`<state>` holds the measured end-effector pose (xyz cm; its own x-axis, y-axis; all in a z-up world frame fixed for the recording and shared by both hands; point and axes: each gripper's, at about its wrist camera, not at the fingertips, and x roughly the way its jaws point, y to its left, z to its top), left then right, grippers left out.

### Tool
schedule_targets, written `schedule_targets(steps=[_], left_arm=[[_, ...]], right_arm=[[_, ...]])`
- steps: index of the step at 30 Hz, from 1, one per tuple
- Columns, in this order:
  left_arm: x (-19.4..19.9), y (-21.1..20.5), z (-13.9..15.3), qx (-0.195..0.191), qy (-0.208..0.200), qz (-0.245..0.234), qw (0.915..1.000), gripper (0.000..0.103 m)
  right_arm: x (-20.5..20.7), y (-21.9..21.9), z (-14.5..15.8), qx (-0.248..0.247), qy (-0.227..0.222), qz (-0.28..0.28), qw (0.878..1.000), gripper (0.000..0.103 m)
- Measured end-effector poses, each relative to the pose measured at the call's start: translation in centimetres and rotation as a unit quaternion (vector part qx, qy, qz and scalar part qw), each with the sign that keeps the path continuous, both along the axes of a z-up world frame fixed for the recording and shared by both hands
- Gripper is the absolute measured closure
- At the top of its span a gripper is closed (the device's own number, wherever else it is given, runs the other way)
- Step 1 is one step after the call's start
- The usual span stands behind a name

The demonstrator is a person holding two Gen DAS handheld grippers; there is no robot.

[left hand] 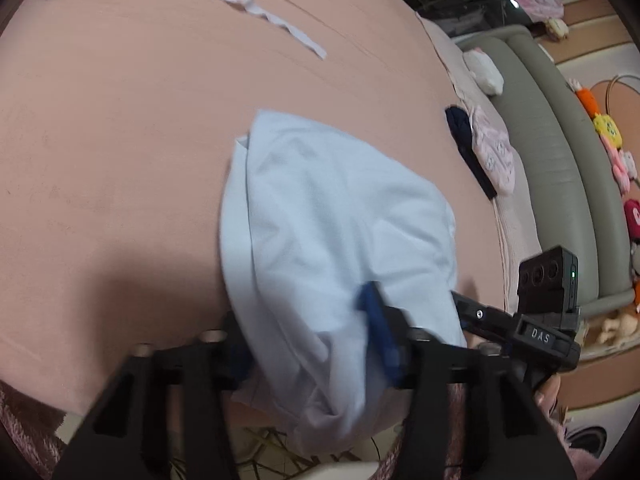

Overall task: Fold clothes
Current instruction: 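Grasp the folded shirt bundle with the left gripper and lift it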

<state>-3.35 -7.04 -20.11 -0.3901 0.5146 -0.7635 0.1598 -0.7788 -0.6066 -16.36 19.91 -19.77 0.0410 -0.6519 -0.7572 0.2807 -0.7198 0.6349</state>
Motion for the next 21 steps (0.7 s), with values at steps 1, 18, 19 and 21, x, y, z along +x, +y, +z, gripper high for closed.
schedule_targets(steps=[1,18,19,21], left_arm=[[-0.1,0.6,0.6,-0.008,0.005,-0.006,0.9999,0.077],[-22.5,25.3,14.1,-0.026,0.159,-0.15,0.9754,0.08],[-24.4,26.8,14.5,-0.029,0.166,-0.152,0.9739,0.08],[-28.3,29.7,14.7,-0.031,0.174,-0.158,0.9715,0.08]], right_arm=[[0.1,0.4,0.2,-0.003,-0.001,-0.004,1.0,0.067],[-13.7,17.6,17.4,0.048,0.207,-0.174,0.961,0.084],[-15.2,18.8,18.1,0.049,0.215,-0.186,0.957,0.084],[-19.0,21.0,18.7,0.047,0.222,-0.203,0.952,0.084]])
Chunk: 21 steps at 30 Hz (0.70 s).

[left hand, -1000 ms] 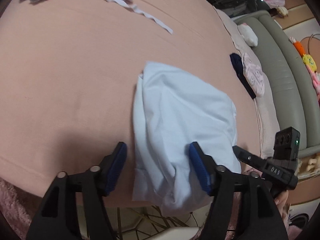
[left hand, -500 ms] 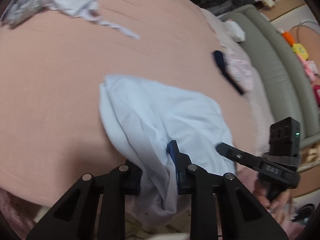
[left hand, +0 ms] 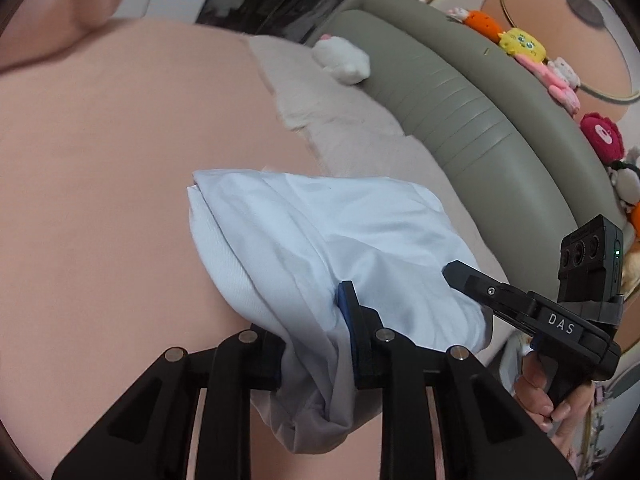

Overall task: Fold clothes
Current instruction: 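Grasp the folded shirt bundle with the left gripper and lift it, then carry the folded shirt with the left gripper onto the pink folded clothes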

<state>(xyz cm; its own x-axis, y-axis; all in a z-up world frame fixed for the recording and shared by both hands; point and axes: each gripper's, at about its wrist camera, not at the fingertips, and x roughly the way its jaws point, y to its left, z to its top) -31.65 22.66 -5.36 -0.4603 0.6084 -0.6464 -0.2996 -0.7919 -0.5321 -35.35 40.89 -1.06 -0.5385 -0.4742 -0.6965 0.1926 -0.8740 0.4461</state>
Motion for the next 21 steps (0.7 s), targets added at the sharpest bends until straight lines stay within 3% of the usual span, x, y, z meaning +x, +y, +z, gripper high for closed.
schedule_targets(steps=[4,9,10,12,14,16,18,21], left_arm=[[-6.7,3.0,-1.9,0.015,-0.014,0.003,0.9998,0.08],[-9.6,4.4,-5.9,-0.006,-0.014,0.005,0.9999,0.079],[-9.9,4.5,-6.8,-0.015,-0.018,0.004,0.9997,0.077],[-10.1,4.4,-8.4,-0.037,-0.038,0.003,0.9986,0.055],[-9.8,3.4,-8.8,-0.032,-0.048,0.009,0.9983,0.05],[-9.1,1.9,-7.6,-0.026,-0.027,0.032,0.9988,0.05],[-7.8,0.6,-5.5,-0.022,0.022,0.057,0.9979,0.054],[-6.4,1.6,-3.1,-0.018,0.073,0.023,0.9969,0.054]], right_arm=[[-6.3,3.1,-0.7,0.003,0.001,-0.02,1.0,0.084],[-12.0,3.9,-5.3,0.028,-0.021,-0.019,0.999,0.084],[-12.6,3.9,-6.3,0.038,-0.019,-0.018,0.999,0.083],[-13.4,4.3,-7.9,0.049,-0.017,-0.022,0.998,0.079],[-13.8,5.4,-8.9,0.012,-0.03,-0.027,0.999,0.076],[-13.3,6.5,-8.9,-0.023,-0.031,-0.032,0.999,0.076],[-12.1,7.5,-7.5,-0.017,0.001,-0.056,0.998,0.076],[-10.5,8.0,-5.4,-0.028,0.034,-0.067,0.997,0.074]])
